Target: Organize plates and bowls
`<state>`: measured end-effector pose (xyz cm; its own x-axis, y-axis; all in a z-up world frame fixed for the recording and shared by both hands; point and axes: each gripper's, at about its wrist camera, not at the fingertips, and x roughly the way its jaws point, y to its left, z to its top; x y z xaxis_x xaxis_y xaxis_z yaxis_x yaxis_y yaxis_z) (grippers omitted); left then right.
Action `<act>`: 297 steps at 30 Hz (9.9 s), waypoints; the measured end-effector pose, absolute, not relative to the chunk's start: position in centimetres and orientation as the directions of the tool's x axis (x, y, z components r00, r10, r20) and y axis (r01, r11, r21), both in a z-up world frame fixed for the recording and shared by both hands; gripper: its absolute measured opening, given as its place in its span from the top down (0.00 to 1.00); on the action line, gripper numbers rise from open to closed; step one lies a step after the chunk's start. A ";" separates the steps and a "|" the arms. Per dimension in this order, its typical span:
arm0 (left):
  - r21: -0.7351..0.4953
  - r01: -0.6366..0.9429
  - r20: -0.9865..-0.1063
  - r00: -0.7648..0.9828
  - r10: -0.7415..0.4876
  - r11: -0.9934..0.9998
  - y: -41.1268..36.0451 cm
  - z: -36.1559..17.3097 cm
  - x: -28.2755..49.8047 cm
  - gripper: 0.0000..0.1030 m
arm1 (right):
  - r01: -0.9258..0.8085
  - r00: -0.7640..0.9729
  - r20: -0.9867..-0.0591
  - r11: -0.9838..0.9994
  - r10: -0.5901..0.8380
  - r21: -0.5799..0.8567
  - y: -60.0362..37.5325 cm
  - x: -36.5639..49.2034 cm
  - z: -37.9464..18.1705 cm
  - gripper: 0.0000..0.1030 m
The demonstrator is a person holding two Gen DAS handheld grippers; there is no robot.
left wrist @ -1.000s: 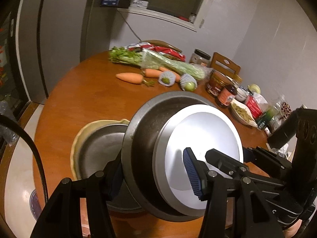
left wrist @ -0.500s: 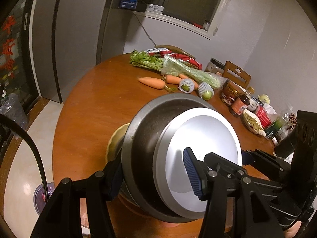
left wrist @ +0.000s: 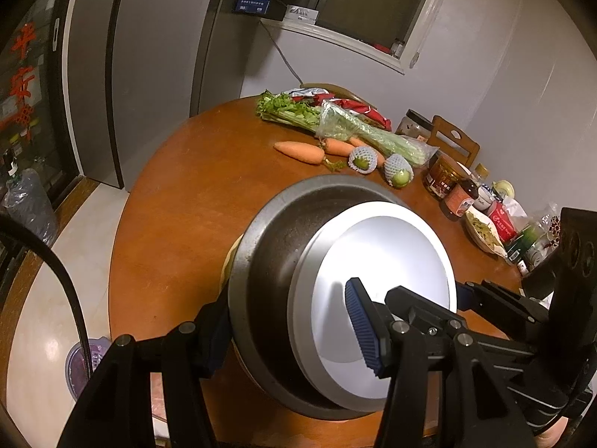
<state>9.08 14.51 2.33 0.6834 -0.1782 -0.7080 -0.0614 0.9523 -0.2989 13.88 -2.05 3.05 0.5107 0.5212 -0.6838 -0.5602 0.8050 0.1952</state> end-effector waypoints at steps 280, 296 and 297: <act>-0.031 0.076 -0.734 0.675 -0.074 0.997 3.4 -2.3 3.0 0.17 | -0.181 0.731 -0.655 0.980 0.189 0.081 -14.3 2.2 -1.2 0.26; -0.022 0.046 -0.732 0.679 -0.047 0.999 4.4 -2.1 3.3 0.17 | -0.166 0.732 -0.658 0.983 0.176 0.077 -14.5 2.2 -1.1 0.26; -0.021 0.042 -0.732 0.679 -0.044 0.999 4.6 -2.1 3.3 0.17 | -0.165 0.732 -0.658 0.983 0.175 0.078 -14.6 2.2 -1.1 0.26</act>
